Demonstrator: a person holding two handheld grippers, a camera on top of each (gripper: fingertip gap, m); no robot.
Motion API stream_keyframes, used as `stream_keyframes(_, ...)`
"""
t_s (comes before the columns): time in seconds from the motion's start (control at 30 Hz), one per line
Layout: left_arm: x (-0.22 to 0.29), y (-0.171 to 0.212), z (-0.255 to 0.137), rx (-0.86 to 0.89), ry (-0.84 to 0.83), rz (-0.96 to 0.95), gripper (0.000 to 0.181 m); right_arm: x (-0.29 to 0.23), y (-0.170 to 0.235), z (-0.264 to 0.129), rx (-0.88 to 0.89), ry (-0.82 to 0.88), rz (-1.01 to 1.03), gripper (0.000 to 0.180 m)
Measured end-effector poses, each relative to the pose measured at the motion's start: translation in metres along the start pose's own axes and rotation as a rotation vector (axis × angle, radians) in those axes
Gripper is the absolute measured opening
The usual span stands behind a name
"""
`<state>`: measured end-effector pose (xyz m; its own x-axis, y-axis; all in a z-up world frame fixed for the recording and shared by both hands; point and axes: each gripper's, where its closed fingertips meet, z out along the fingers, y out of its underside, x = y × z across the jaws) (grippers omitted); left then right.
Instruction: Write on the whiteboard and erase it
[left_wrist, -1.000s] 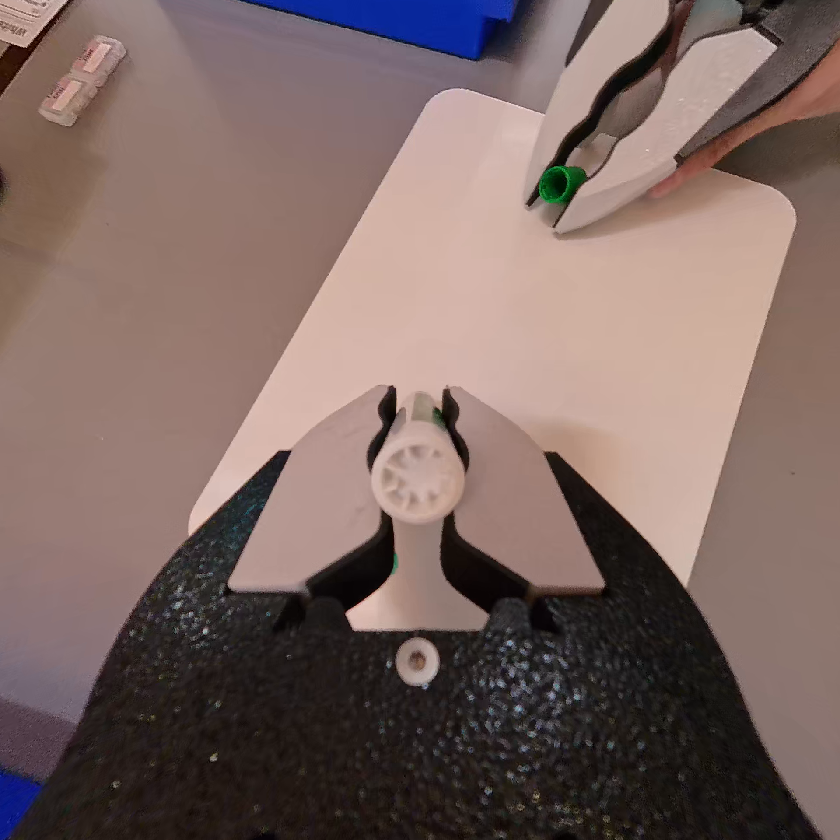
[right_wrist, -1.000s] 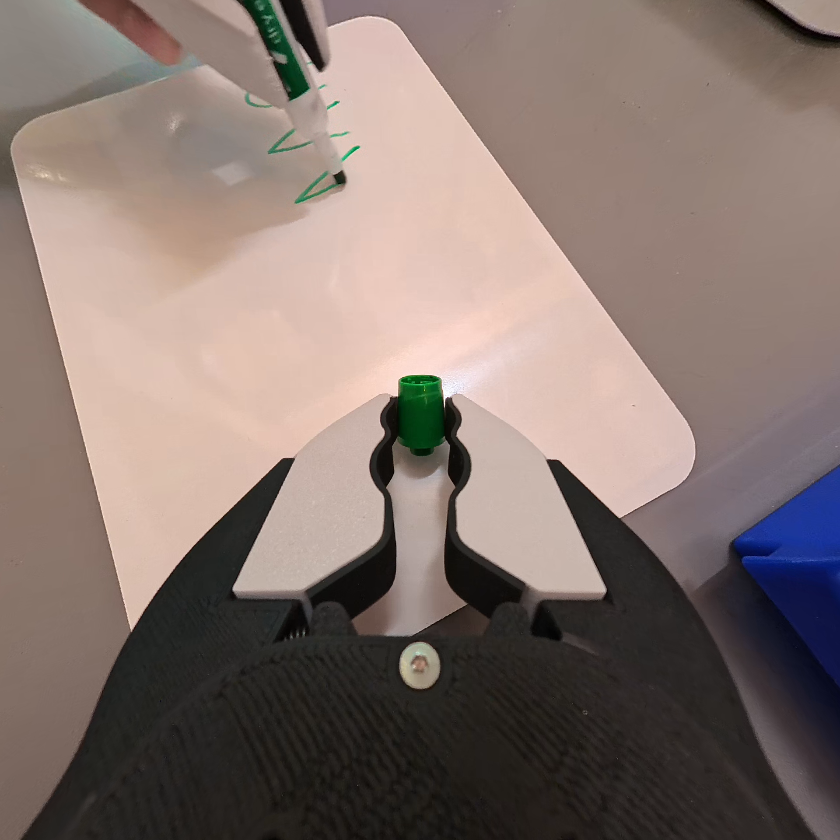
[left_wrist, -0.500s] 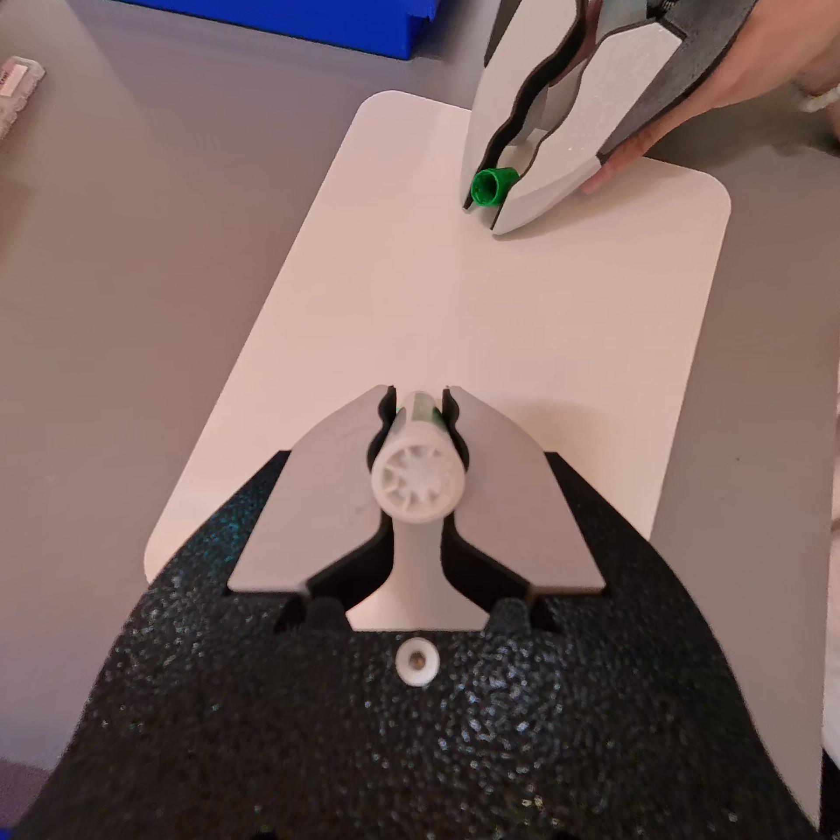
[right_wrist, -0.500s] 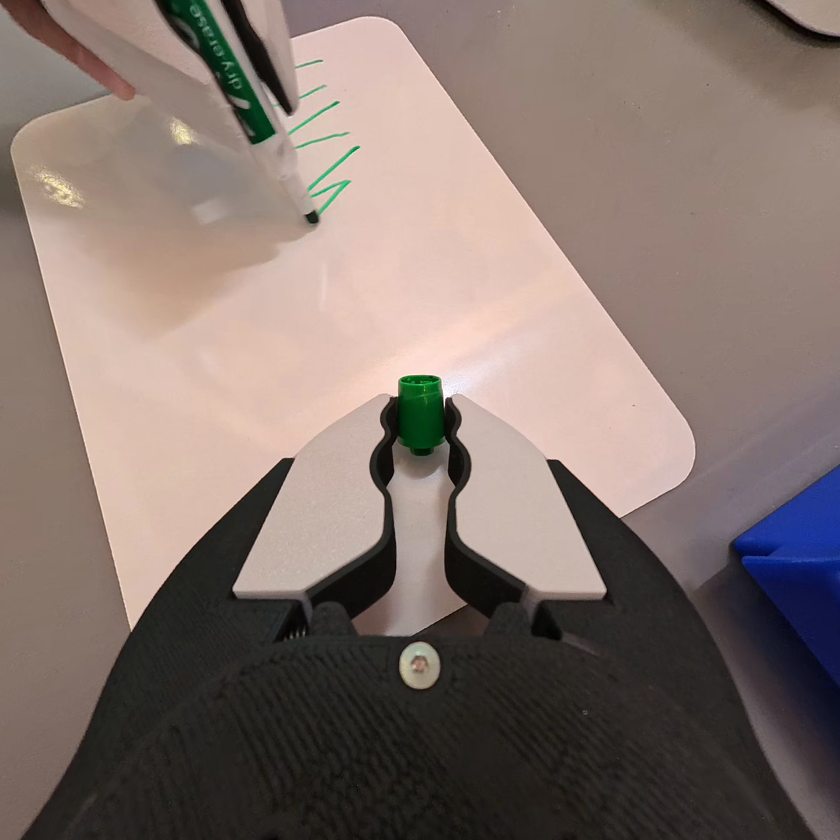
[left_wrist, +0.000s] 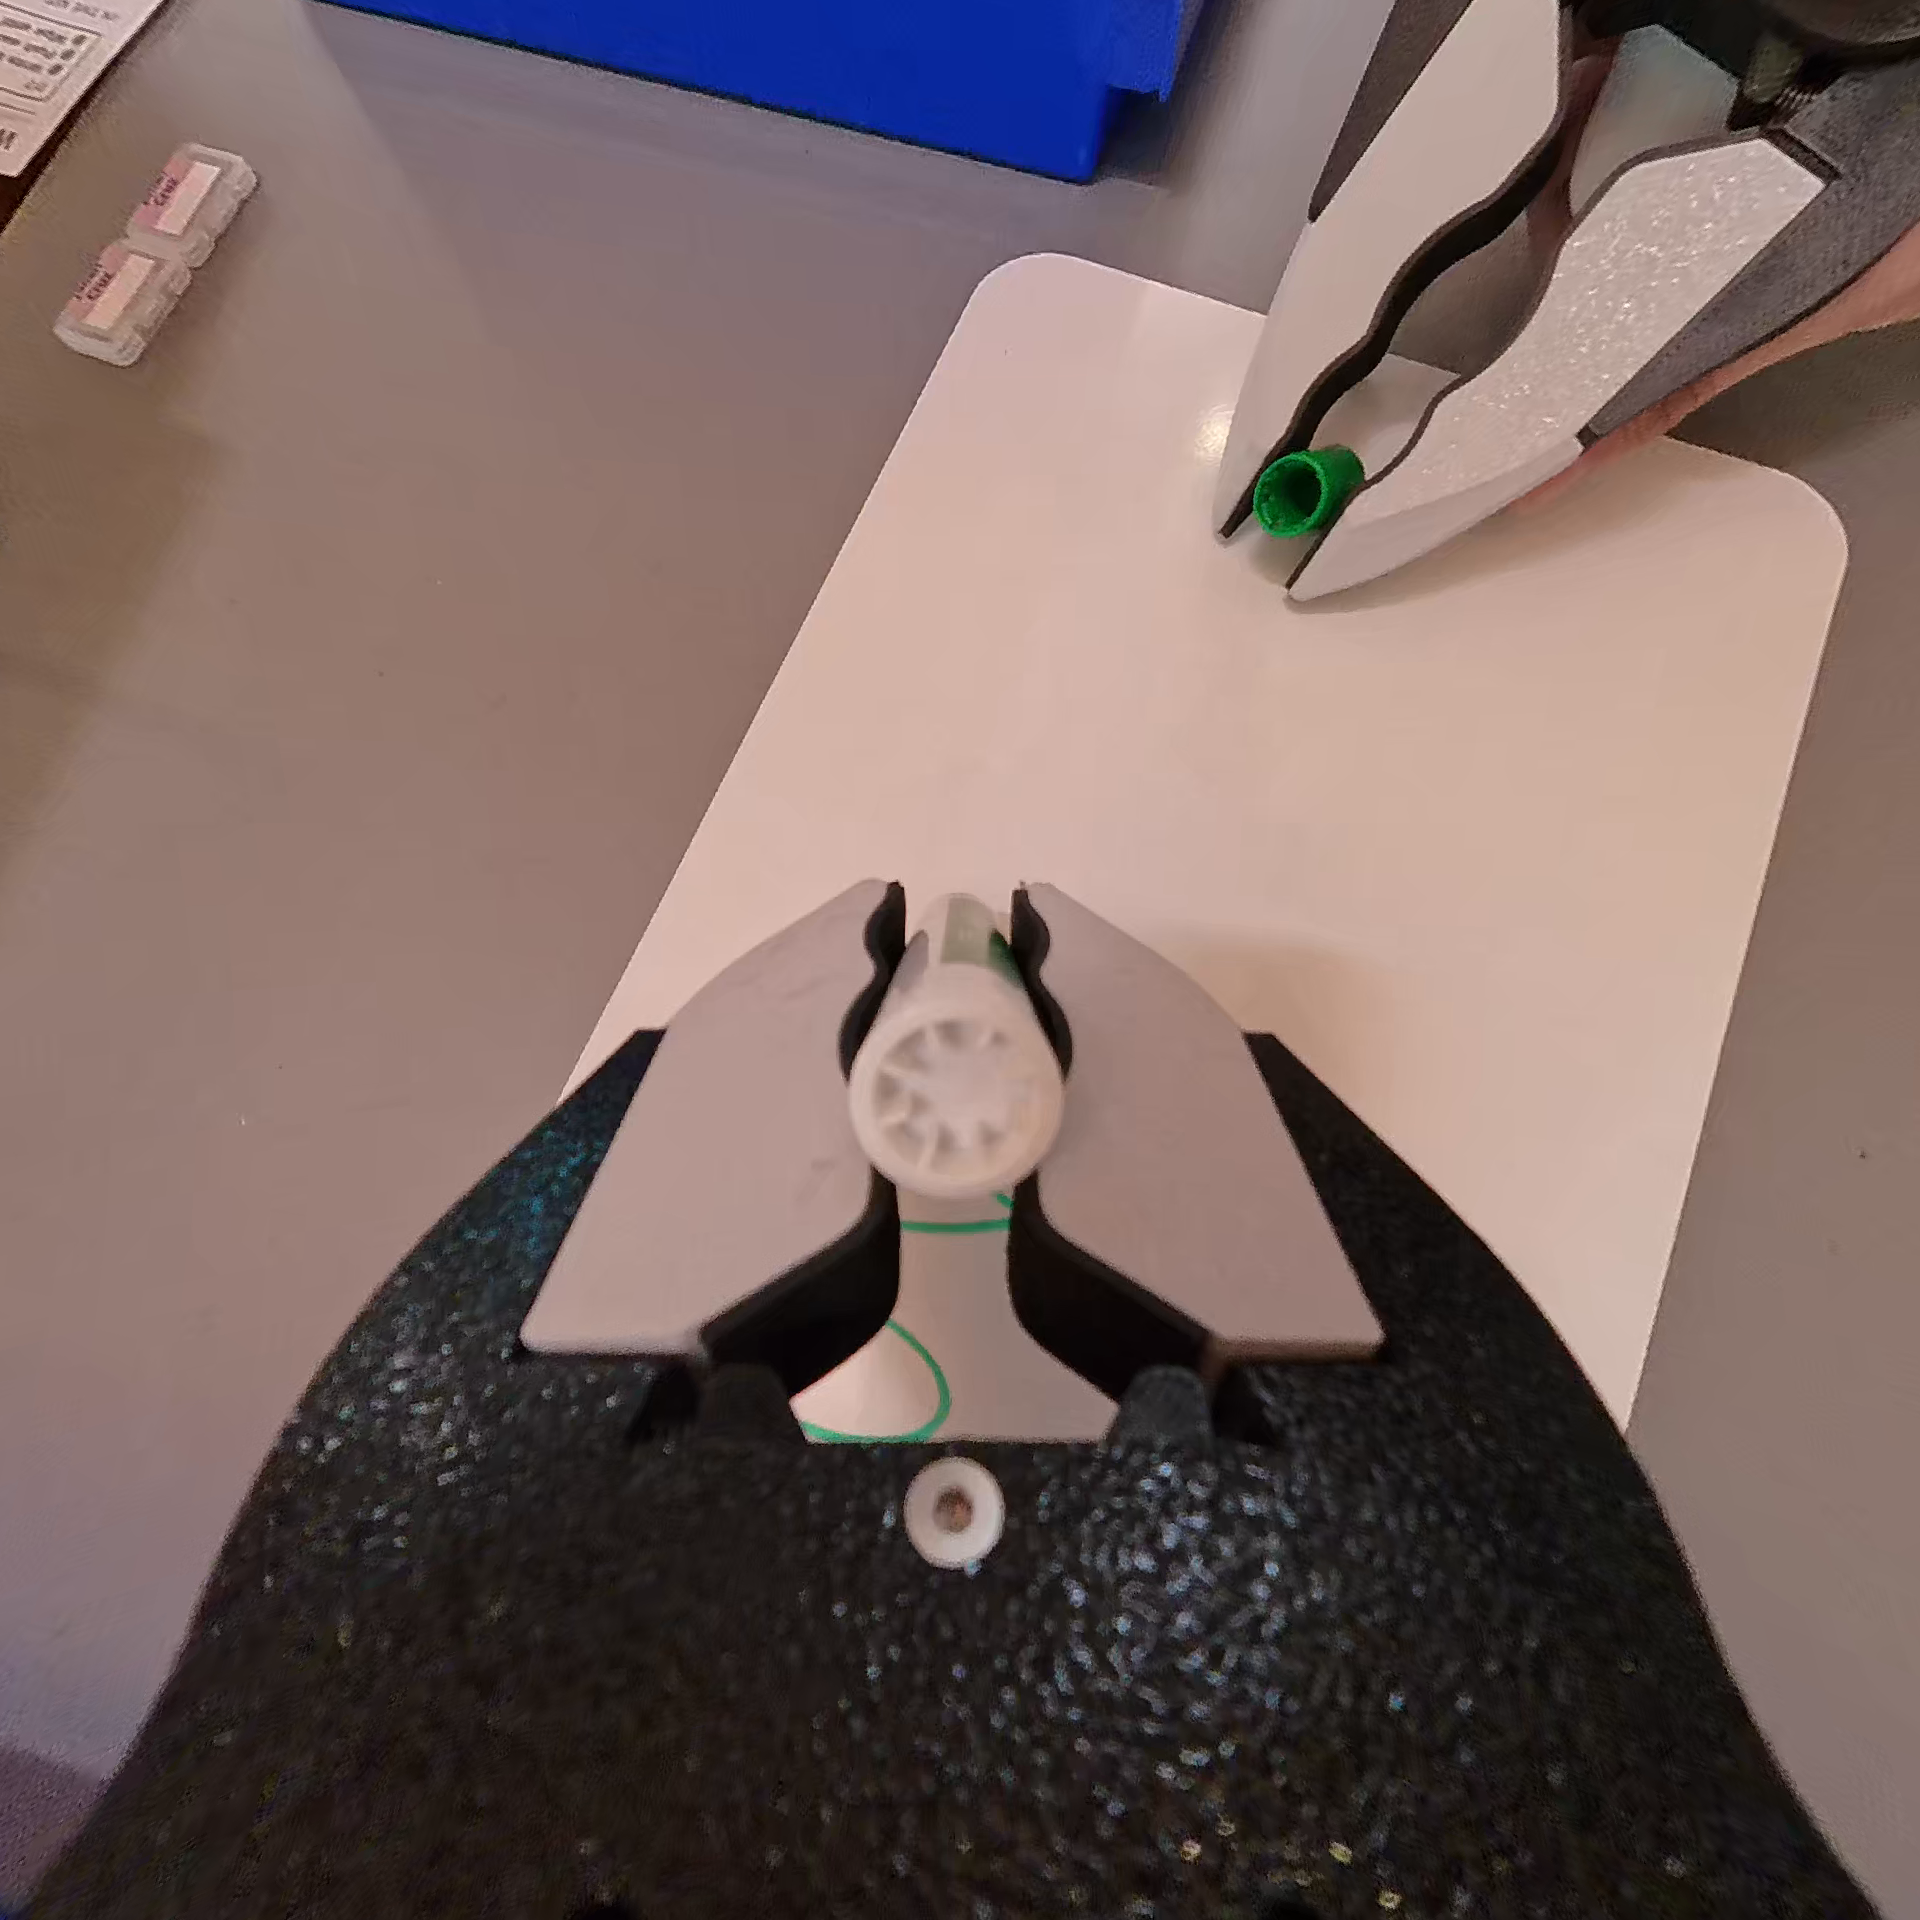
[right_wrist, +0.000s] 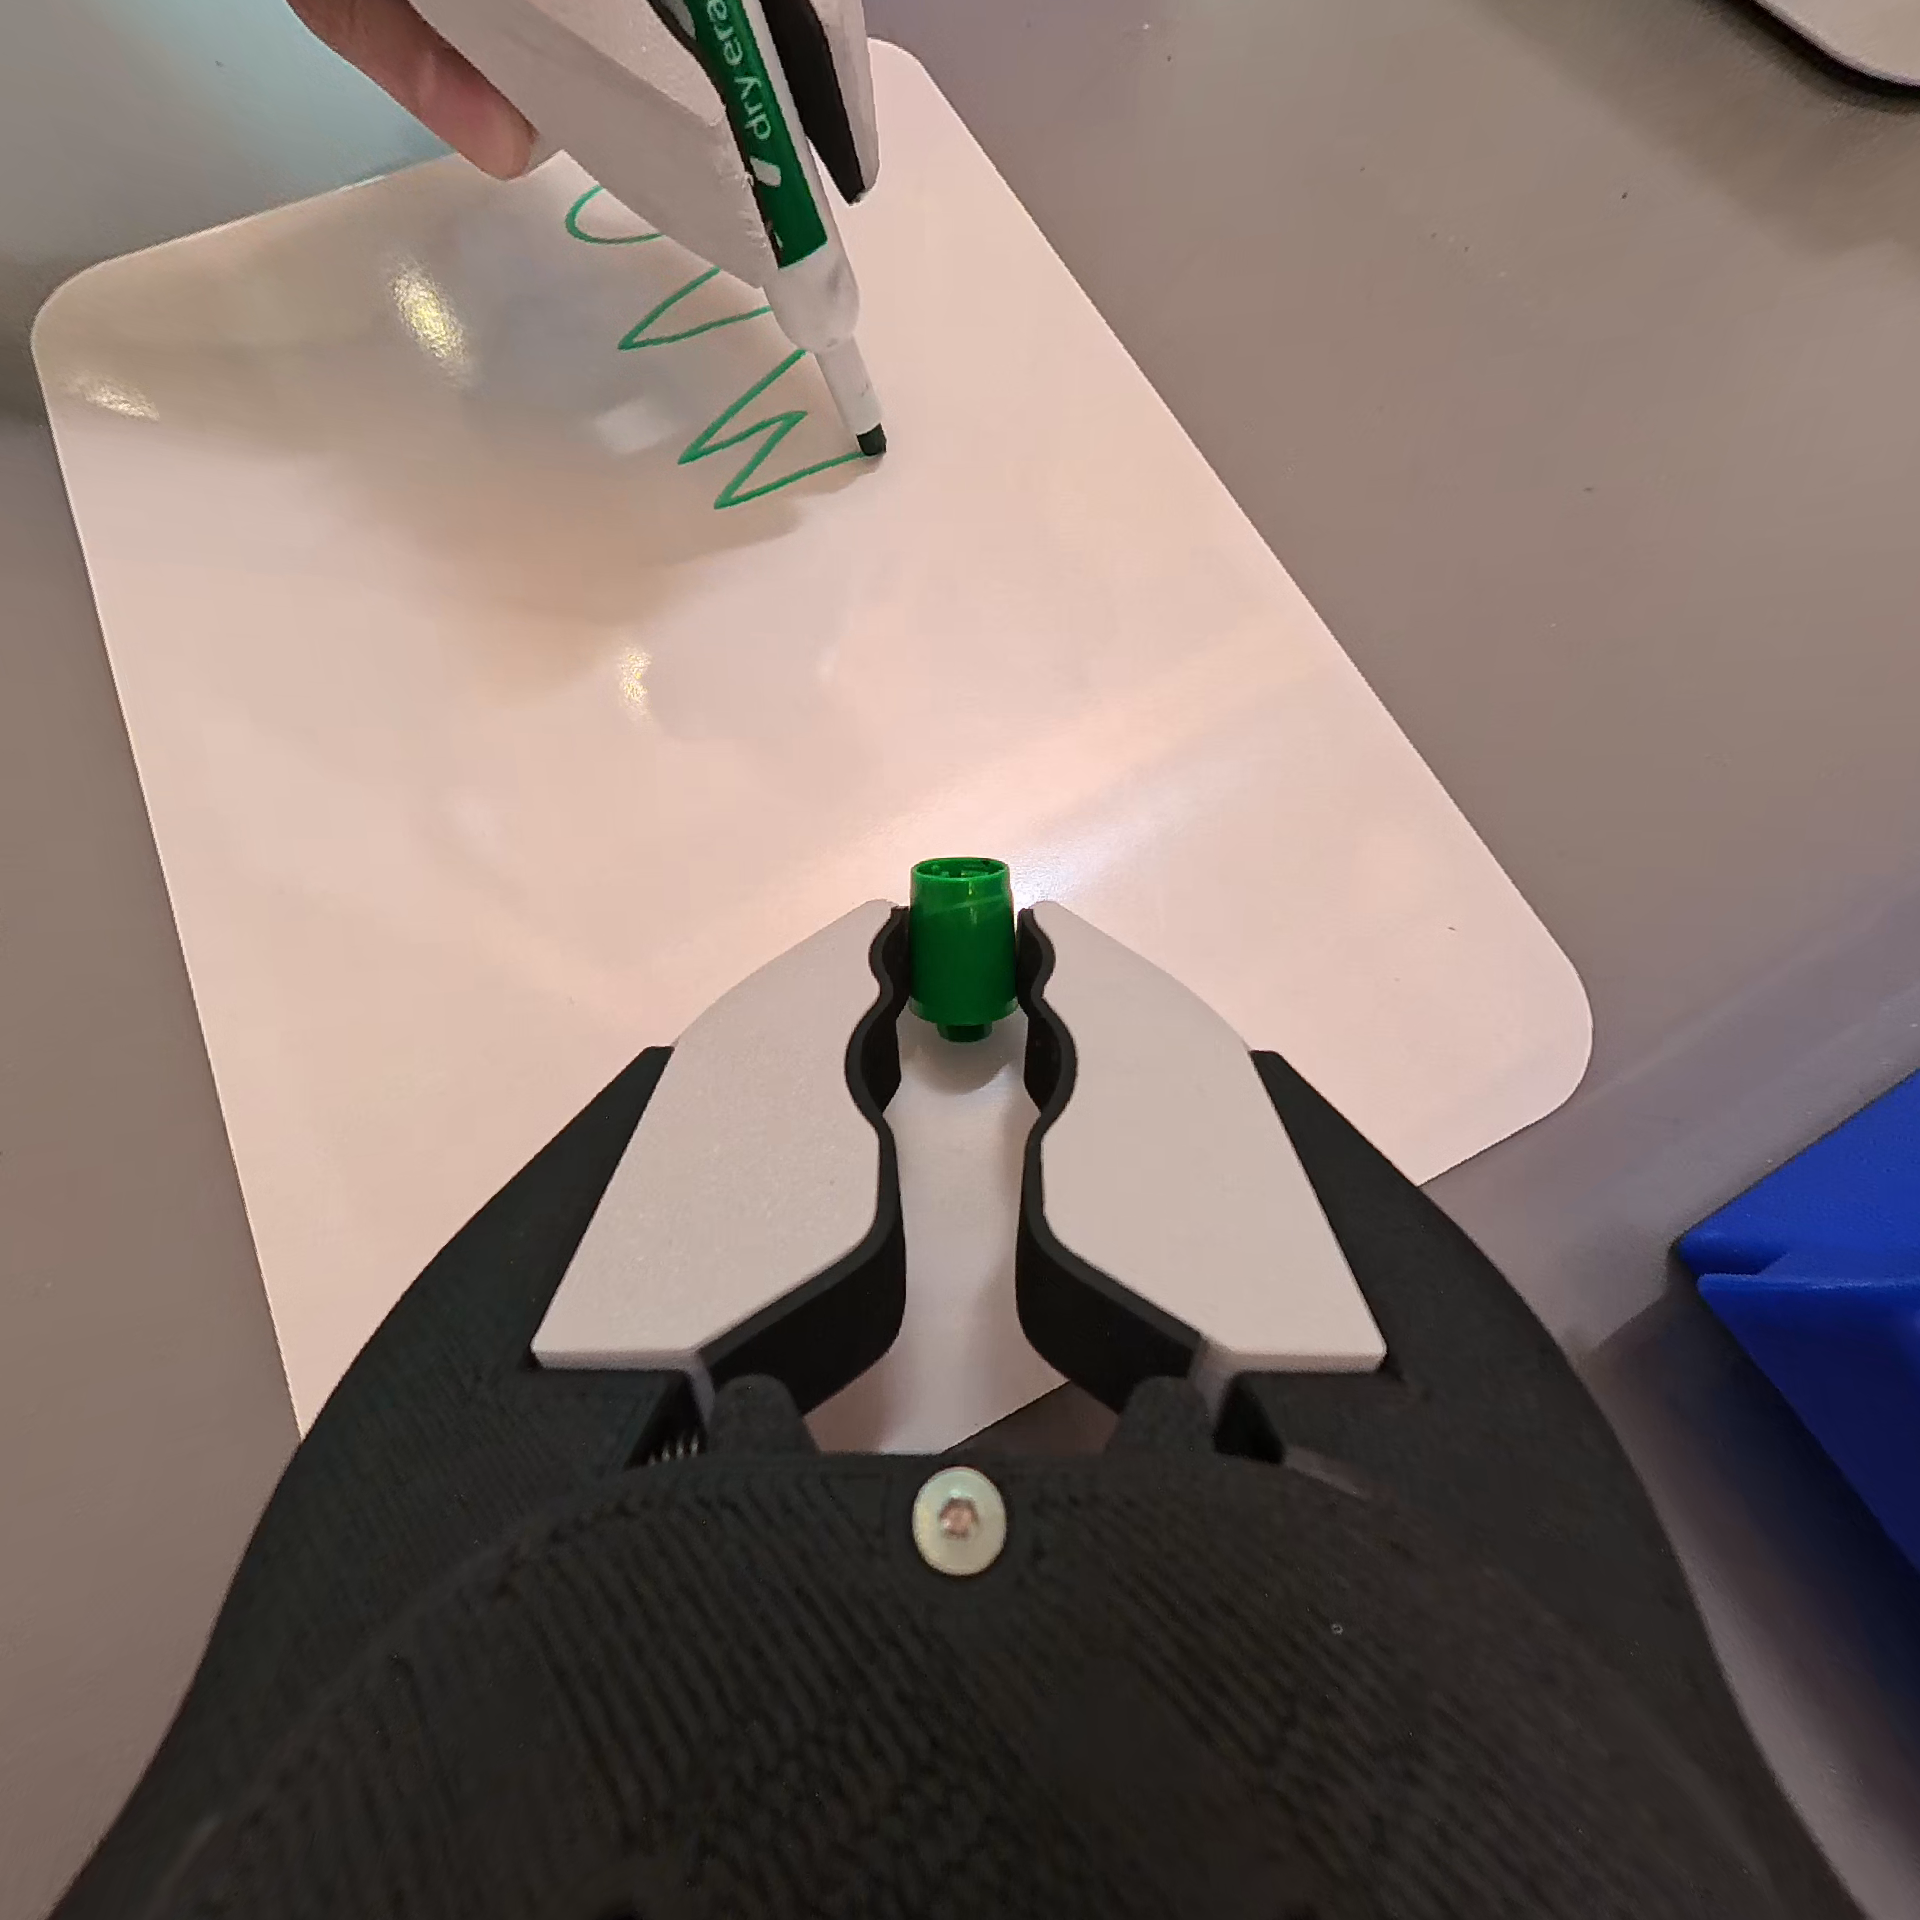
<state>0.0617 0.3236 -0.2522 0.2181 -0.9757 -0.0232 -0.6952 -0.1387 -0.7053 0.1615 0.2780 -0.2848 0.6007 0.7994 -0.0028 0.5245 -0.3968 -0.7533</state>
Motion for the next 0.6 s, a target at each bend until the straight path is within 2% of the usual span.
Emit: stream_keyframes(0.6, 0.0, -0.0018, 0.0003, -0.041, -0.005, -0.013, 0.019, 0.0055, 0.0086, -0.0093, -0.001, -0.001, 0.002, 0.02)
